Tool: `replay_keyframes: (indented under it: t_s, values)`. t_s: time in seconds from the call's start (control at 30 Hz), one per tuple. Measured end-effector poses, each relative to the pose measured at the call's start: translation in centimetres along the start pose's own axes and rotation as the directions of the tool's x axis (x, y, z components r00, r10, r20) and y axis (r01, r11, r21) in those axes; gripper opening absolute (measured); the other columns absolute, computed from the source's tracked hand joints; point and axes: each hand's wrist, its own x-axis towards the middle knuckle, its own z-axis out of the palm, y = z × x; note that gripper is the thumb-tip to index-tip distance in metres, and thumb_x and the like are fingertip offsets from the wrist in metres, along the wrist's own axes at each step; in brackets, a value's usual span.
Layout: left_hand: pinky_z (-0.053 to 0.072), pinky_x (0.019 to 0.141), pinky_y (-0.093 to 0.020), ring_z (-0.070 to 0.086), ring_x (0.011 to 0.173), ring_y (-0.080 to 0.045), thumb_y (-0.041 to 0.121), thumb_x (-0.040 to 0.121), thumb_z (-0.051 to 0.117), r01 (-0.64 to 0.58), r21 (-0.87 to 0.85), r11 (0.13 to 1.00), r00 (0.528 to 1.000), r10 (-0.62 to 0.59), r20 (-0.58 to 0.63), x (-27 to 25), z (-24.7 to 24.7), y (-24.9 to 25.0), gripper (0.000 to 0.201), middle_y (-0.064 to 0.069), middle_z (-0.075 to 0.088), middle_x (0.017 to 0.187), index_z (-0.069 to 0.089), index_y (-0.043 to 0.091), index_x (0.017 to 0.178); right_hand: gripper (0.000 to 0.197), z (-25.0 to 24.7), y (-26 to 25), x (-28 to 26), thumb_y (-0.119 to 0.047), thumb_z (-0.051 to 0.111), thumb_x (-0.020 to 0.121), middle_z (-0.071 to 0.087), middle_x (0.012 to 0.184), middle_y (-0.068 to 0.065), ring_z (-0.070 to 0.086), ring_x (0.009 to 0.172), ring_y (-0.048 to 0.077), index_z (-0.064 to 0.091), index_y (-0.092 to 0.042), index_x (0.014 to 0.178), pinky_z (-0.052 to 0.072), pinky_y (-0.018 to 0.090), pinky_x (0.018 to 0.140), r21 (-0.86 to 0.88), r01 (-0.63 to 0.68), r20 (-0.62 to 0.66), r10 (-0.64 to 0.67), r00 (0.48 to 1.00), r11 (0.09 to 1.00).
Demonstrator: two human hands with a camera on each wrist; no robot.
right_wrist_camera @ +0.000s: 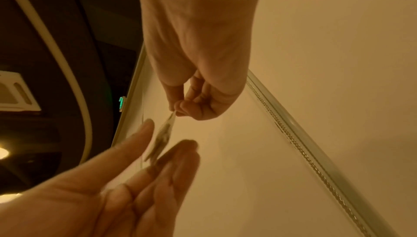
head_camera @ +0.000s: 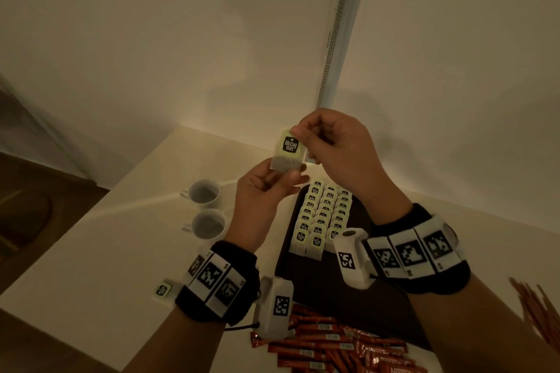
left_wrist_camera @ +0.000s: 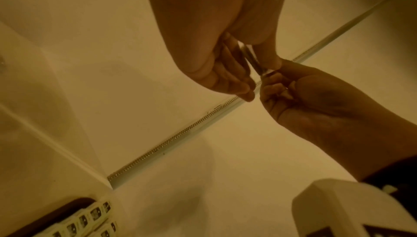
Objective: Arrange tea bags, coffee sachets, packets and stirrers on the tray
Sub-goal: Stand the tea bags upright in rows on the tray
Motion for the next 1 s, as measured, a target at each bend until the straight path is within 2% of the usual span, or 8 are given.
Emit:
replay_keyframes:
  t_s: [0.1, 0.23, 0.43, 0.53, 0.67, 0.8, 0.87, 1.0]
  values:
    - [0.051, 0.070, -0.020, 0.070, 0.085, -0.017, 0.019, 0.082, 0.069, 0.031, -0.032, 0.999, 0.999, -0.031, 0.011, -0.2, -0.1, -0.3, 0.014, 0.001, 0.074, 0.096, 0.073, 0.024, 0.094, 0.010, -0.1, -0.3, -0.1, -0.019, 0.068, 0.085, 0.066, 0.071, 0.005, 0.061, 0.063, 0.021, 0.066, -0.010, 0.082, 0.052, 0.027, 0.058, -0.061, 0.046, -0.011, -0.047, 0.999, 0.997]
    - [0.052, 0.073, -0.022, 0.070, 0.090, -0.017, 0.022, 0.084, 0.069, 0.063, 0.042, 0.997, 0.998, -0.064, 0.025, -0.4, -0.5, -0.7, 0.024, 0.002, 0.073, 0.097, 0.064, 0.020, 0.107, 0.008, -0.5, 0.2, -0.4, -0.018, 0.067, 0.086, 0.066, 0.071, 0.000, 0.061, 0.058, 0.009, 0.066, -0.011, 0.084, 0.050, 0.019, 0.054, -0.048, 0.041, -0.008, -0.041, 0.999, 0.998]
    - [0.052, 0.071, -0.021, 0.070, 0.089, -0.018, 0.009, 0.088, 0.059, 0.192, 0.316, 0.929, 0.981, -0.189, -0.042, -2.8, -4.9, -1.3, 0.016, -0.002, 0.073, 0.101, 0.065, 0.014, 0.102, 0.006, -2.8, 6.4, -3.2, -0.009, 0.064, 0.087, 0.065, 0.073, -0.002, 0.062, 0.059, 0.008, 0.063, -0.015, 0.086, 0.054, 0.019, 0.062, -0.162, -0.195, 0.052, 0.205, 0.977, 0.967]
    - [0.052, 0.068, -0.019, 0.069, 0.079, -0.013, 0.005, 0.090, 0.057, 0.256, 0.466, 0.847, 0.965, -0.252, -0.072, -5.0, -8.3, -1.3, 0.014, -0.001, 0.074, 0.093, 0.067, 0.011, 0.099, 0.009, -3.5, 11.1, -5.8, -0.007, 0.059, 0.089, 0.064, 0.083, 0.000, 0.060, 0.067, 0.007, 0.062, -0.015, 0.092, 0.053, 0.020, 0.068, -0.328, -0.358, 0.116, 0.414, 0.903, 0.874]
    - [0.051, 0.069, -0.024, 0.068, 0.073, -0.013, 0.003, 0.089, 0.058, 0.387, 0.530, 0.754, 0.920, -0.350, -0.173, -8.6, -12.6, -1.4, 0.014, -0.001, 0.074, 0.087, 0.070, 0.008, 0.095, 0.012, -3.5, 16.6, -9.4, -0.007, 0.055, 0.092, 0.058, 0.097, -0.001, 0.056, 0.074, 0.004, 0.059, -0.011, 0.102, 0.046, 0.014, 0.062, -0.469, -0.514, 0.196, 0.652, 0.733, 0.719]
    - [0.052, 0.065, -0.024, 0.068, 0.072, -0.019, 0.003, 0.090, 0.056, 0.532, 0.537, 0.655, 0.846, -0.435, -0.308, -12.1, -16.4, -1.7, 0.016, -0.005, 0.074, 0.087, 0.069, 0.011, 0.094, 0.010, -2.6, 19.9, -11.8, -0.006, 0.057, 0.090, 0.059, 0.088, -0.002, 0.058, 0.071, 0.008, 0.059, -0.009, 0.099, 0.050, 0.016, 0.061, -0.435, -0.638, 0.222, 0.762, 0.608, 0.636]
    - [0.052, 0.064, -0.026, 0.067, 0.074, -0.025, 0.002, 0.092, 0.053, 0.587, 0.525, 0.616, 0.809, -0.455, -0.372, -13.3, -17.9, -1.8, 0.017, -0.007, 0.074, 0.085, 0.068, 0.011, 0.094, 0.008, -2.1, 21.0, -12.4, -0.004, 0.059, 0.089, 0.062, 0.086, 0.003, 0.058, 0.068, 0.009, 0.058, -0.008, 0.096, 0.052, 0.018, 0.062, -0.427, -0.670, 0.208, 0.787, 0.581, 0.607]
    - [0.049, 0.072, -0.036, 0.066, 0.083, -0.031, 0.005, 0.094, 0.051, 0.660, 0.496, 0.564, 0.751, -0.481, -0.452, -14.9, -19.7, -1.7, 0.017, -0.001, 0.074, 0.082, 0.068, 0.011, 0.095, 0.006, -1.5, 22.5, -12.4, -0.003, 0.060, 0.088, 0.062, 0.089, 0.008, 0.060, 0.068, 0.013, 0.058, -0.009, 0.090, 0.055, 0.026, 0.069, -0.385, -0.717, 0.100, 0.799, 0.593, 0.581]
